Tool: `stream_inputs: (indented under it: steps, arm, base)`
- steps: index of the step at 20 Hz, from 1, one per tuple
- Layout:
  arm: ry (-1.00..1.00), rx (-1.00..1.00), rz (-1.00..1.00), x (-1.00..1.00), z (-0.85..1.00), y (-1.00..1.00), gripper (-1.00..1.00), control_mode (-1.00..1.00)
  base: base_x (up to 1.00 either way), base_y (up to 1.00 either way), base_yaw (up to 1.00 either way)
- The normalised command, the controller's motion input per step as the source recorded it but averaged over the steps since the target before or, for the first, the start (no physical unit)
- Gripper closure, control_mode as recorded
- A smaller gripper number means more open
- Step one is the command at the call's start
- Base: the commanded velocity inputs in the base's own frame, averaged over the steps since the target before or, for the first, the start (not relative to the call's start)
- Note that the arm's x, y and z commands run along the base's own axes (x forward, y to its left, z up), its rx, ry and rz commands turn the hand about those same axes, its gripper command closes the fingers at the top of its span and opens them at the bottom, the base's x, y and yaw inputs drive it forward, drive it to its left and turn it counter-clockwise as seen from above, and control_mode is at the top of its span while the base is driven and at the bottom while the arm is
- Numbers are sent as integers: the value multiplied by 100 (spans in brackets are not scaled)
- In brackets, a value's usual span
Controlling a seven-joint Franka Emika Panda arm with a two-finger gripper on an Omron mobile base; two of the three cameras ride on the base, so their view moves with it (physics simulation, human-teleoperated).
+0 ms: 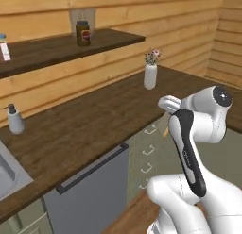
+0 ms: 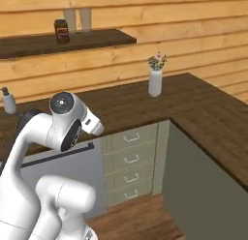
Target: Start the toaster. Once the lever pops up, take the bread to the plate on the dining counter.
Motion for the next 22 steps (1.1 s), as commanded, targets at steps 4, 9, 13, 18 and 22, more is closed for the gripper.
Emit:
stream_inputs:
  steps: [4,9,13,18,22]
  arm:
    - [0,0,0,0,0,0,100,100]
    - [0,0,0,0,0,0,100,100]
    - [0,0,0,0,0,0,100,100]
    - [0,0,0,0,0,0,100,100]
    - [0,0,0,0,0,0,100,100]
  base:
    - [0,-100,-30]
    - [0,-100,-46]
    - [0,-88,-48]
    - [8,-15,-34]
    - [19,1,-42]
